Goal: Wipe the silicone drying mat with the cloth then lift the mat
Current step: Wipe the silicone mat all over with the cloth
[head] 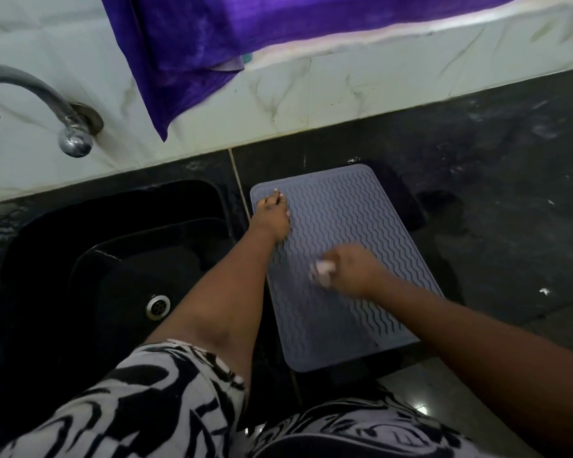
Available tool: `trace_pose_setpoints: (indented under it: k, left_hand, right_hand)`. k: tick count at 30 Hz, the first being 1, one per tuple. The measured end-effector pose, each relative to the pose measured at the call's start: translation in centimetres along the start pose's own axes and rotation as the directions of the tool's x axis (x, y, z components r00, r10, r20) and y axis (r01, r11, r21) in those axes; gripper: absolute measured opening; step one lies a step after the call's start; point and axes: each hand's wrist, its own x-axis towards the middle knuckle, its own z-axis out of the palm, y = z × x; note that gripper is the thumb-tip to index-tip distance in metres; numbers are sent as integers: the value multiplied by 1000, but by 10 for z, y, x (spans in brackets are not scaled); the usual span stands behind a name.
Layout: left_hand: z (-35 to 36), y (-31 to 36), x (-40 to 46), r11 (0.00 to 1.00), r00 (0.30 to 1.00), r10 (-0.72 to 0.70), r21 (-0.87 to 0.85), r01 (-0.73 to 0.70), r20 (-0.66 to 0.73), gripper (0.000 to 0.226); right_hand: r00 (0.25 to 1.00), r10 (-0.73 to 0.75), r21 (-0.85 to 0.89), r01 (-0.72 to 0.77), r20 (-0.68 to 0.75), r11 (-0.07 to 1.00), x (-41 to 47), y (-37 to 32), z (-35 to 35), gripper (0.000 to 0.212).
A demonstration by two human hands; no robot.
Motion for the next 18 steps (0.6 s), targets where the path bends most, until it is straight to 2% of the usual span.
trace_pose_setpoints:
  k: [1, 3, 5, 6, 8, 9, 11, 14, 18]
  left_hand:
    - [0, 2, -7, 998, 1000, 8, -54, -9, -16, 56]
    - [5, 8, -28, 986, 990, 4, -164, -27, -139, 55]
    - [17, 13, -54, 979, 960, -33, -203, -25, -278, 37]
    - [24, 14, -65, 978, 955, -46, -208, -16, -292, 33]
    - [39, 15, -80, 984, 973, -12, -173, -29, -231, 45]
    - [43, 13, -80, 990, 980, -5, -141, -24, -197, 51]
    - [44, 15, -80, 990, 983, -22, -141, -4, -183, 51]
    - [44, 24, -83, 970, 974, -72, -242, 18, -214, 48]
    - [36, 29, -86, 984, 987, -60, -172, 34, -149, 46]
  right_hand:
    - [998, -1, 65, 5, -69, 998, 15, -6, -11, 12]
    - [983, -32, 3, 33, -181, 999, 46, -18, -21, 8]
    - [990, -10, -137, -10, -141, 990, 62, -25, -10, 20]
    - [992, -19, -228, -9, -121, 974, 62, -24, 1, 24]
    - [986, -100, -382, 40, -137, 923, 47, -13, 22, 31]
    - [980, -136, -397, 68, -147, 915, 38, -7, 29, 33]
    - [978, -161, -356, 103, -136, 929, 14, 3, 38, 33]
    - [982, -157, -357, 108, -108, 928, -32, 14, 55, 36]
    - [977, -178, -348, 129, -114, 929, -100, 30, 78, 44]
